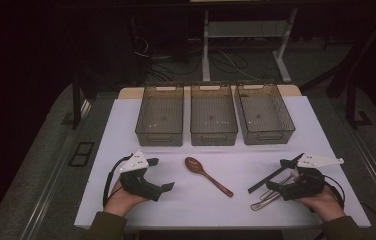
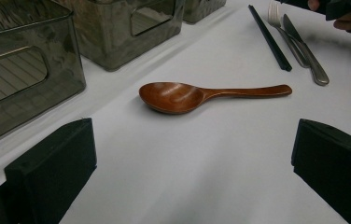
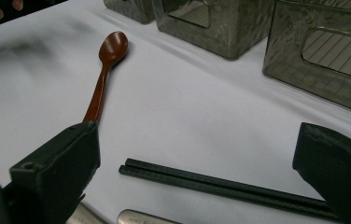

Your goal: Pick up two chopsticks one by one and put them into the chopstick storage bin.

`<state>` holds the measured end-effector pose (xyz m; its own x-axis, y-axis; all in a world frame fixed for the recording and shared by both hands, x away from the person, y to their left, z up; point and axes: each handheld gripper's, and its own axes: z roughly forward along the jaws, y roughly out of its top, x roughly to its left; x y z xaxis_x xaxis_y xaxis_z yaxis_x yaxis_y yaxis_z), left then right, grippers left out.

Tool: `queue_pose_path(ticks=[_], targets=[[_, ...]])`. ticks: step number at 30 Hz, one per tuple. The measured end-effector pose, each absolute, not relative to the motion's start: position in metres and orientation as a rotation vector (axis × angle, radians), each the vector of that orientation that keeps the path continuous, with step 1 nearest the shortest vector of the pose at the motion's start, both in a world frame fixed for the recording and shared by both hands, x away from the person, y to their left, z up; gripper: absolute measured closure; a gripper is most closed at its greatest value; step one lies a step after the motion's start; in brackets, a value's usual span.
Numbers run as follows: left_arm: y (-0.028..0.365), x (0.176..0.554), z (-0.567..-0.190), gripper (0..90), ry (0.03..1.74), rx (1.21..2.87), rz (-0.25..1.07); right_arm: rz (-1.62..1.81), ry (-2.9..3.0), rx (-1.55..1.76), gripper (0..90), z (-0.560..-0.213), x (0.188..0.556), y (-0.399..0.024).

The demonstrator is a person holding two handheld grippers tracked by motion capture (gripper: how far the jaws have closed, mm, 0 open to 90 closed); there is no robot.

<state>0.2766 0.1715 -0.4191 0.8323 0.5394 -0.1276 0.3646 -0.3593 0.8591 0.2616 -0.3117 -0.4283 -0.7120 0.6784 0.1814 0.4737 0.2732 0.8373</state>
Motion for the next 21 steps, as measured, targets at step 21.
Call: queue_pose_path(ticks=[21], targets=[[0.1715,0.2739,-0.4210,0.0,0.666,2.003,0.215,1.311,2.487,1.016,26.7,-0.4286,0.2651,-0.3042]])
